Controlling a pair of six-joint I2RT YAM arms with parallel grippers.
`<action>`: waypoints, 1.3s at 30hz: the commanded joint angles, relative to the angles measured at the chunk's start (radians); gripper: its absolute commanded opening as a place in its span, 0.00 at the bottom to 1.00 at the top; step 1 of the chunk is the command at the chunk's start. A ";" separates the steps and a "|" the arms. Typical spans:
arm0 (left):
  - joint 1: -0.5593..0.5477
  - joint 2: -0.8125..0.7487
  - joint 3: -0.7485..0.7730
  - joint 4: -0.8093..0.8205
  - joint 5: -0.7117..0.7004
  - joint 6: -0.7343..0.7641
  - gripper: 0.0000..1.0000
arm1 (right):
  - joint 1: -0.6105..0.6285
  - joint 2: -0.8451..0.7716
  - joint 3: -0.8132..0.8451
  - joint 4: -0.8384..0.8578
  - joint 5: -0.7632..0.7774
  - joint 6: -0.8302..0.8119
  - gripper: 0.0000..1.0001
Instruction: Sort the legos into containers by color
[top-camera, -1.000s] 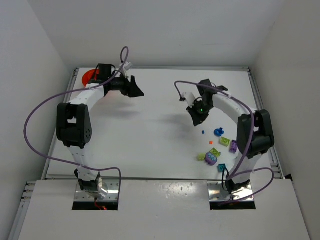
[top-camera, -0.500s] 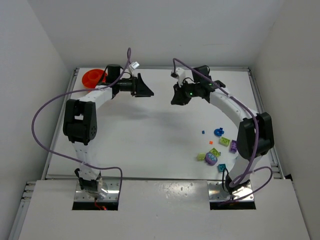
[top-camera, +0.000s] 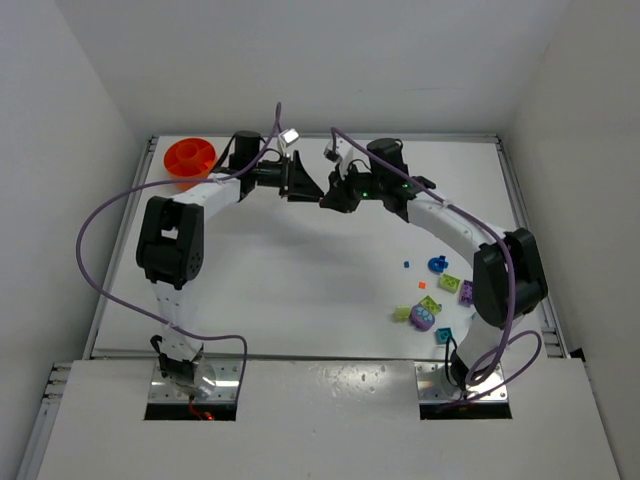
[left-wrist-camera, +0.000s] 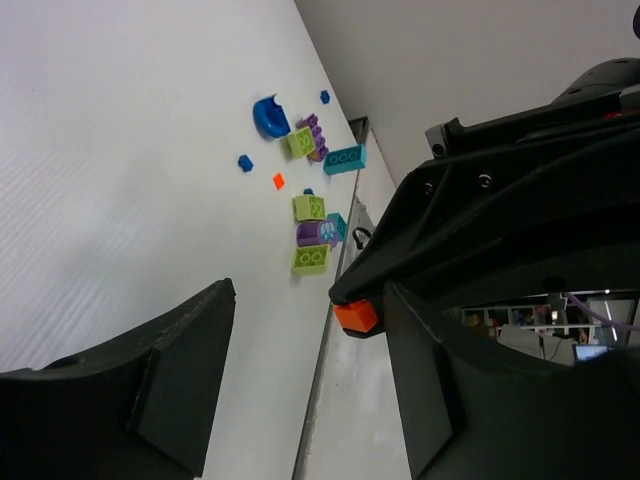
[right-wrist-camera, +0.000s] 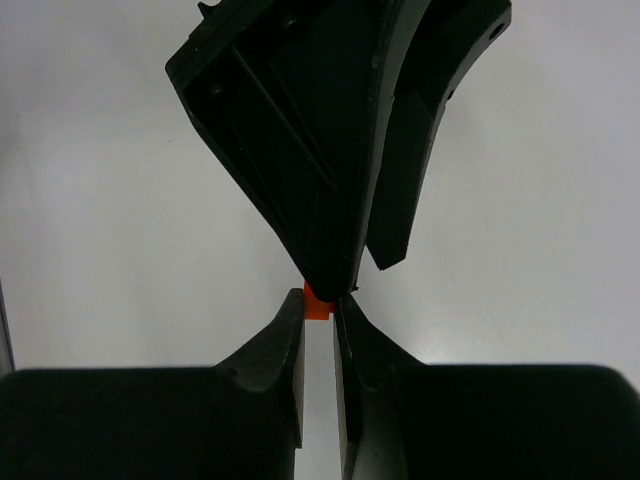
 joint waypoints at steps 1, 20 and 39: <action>0.004 -0.008 0.037 0.039 0.038 -0.036 0.64 | 0.016 -0.052 0.000 0.113 0.003 -0.001 0.00; -0.024 0.092 0.109 -0.105 0.328 0.018 0.44 | 0.054 -0.081 -0.114 0.280 0.198 -0.028 0.00; -0.043 0.101 0.100 -0.165 0.404 0.031 0.43 | 0.063 -0.100 -0.215 0.521 0.352 -0.028 0.00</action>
